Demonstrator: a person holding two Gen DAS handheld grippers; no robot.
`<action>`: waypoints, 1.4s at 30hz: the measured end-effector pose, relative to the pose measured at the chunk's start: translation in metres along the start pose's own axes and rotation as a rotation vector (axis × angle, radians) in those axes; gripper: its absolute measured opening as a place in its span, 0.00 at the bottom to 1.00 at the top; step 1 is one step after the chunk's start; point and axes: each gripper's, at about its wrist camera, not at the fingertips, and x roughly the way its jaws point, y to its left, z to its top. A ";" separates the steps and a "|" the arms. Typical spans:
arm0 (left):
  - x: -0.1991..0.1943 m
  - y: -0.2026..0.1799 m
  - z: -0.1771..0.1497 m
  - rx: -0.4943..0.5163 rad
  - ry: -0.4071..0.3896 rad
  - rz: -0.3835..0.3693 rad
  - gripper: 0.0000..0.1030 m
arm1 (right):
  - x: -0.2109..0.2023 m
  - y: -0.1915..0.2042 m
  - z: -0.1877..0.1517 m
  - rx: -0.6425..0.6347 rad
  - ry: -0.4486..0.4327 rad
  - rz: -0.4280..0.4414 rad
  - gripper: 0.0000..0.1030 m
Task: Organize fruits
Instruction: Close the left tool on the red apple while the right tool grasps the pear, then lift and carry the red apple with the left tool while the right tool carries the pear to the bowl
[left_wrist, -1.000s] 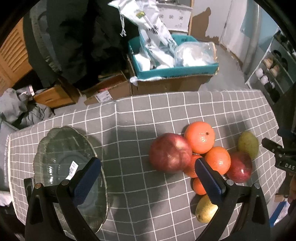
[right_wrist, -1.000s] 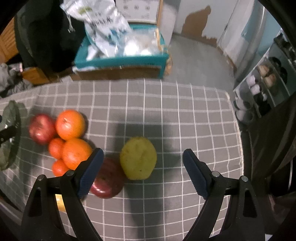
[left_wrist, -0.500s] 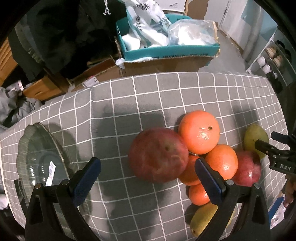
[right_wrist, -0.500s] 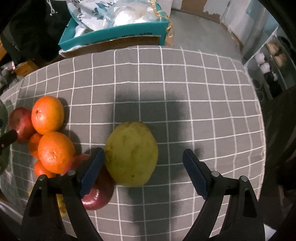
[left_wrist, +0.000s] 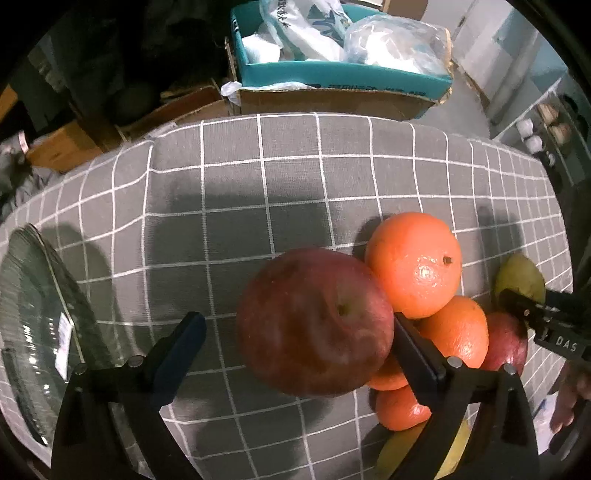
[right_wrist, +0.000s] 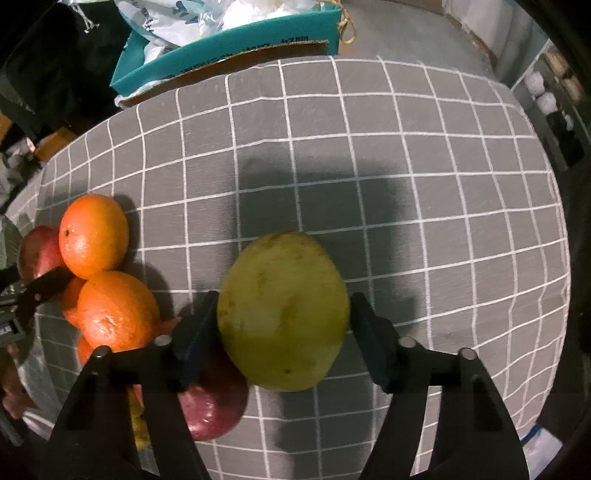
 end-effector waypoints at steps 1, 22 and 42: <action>0.001 0.001 0.000 -0.003 0.001 -0.019 0.91 | 0.001 0.001 0.001 -0.003 -0.002 -0.003 0.63; -0.041 -0.014 -0.012 0.091 -0.128 -0.010 0.77 | -0.030 0.026 0.002 -0.089 -0.187 -0.100 0.63; -0.144 0.004 -0.039 0.041 -0.357 -0.043 0.77 | -0.123 0.061 -0.022 -0.179 -0.448 -0.074 0.63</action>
